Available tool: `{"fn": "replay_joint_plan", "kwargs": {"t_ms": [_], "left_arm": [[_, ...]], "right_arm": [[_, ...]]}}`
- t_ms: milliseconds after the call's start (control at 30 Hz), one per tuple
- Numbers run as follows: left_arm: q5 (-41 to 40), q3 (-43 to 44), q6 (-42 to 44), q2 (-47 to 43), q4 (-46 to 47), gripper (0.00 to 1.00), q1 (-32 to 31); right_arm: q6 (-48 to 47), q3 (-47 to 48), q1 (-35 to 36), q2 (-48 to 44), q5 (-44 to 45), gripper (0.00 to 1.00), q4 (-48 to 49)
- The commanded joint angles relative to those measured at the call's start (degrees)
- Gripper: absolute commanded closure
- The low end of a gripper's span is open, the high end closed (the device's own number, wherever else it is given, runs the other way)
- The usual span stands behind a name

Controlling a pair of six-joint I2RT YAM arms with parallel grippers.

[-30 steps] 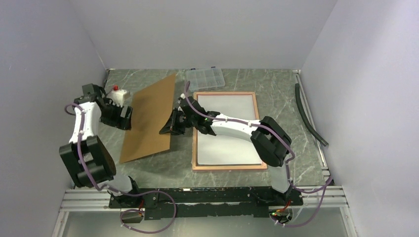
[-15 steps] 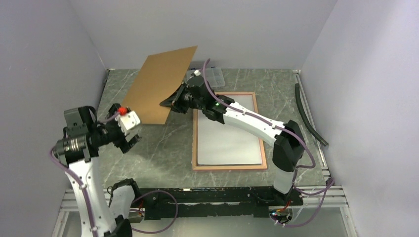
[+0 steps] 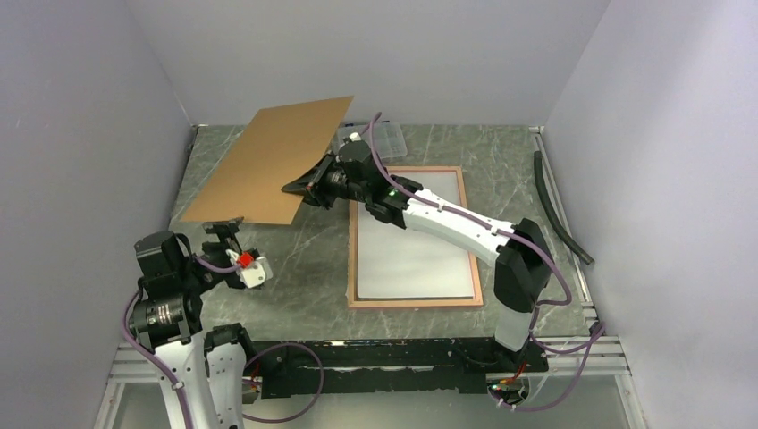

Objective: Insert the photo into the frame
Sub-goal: Pick up the photo frame item at the center of the board.

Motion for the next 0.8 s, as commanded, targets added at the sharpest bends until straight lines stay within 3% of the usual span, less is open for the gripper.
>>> {"fn": "replay_joint_plan", "kwargs": {"t_ms": [0, 133, 333, 567, 667, 733, 767], "left_arm": [[3.71, -0.32, -0.67, 0.76, 16.47, 0.11, 0.06], [4.36, -0.07, 0.24, 1.65, 17.75, 0.13, 0.08], [4.80, -0.02, 7.68, 2.03, 10.80, 0.23, 0.02], [4.74, -0.56, 7.58, 2.38, 12.31, 0.33, -0.15], [5.06, -0.50, 9.25, 2.46, 11.95, 0.48, -0.19], [5.29, -0.15, 10.31, 2.47, 11.46, 0.70, -0.24], [5.31, 0.03, 10.58, 2.46, 11.32, 0.75, -0.31]], "right_arm": [[1.90, -1.25, 1.55, -4.49, -2.50, 1.00, 11.42], [2.46, -2.22, 2.39, -4.83, -2.91, 1.00, 12.45], [3.48, -0.75, 3.57, -3.99, -3.88, 0.99, 13.53], [4.61, -0.94, 4.71, -4.45, -3.96, 0.96, 15.62], [4.64, -1.96, 5.09, -4.91, -4.26, 0.89, 16.97], [3.14, -2.10, 5.09, -5.14, -4.84, 0.80, 16.86], [1.94, -1.86, 5.11, -5.28, -5.27, 0.74, 16.33]]}}
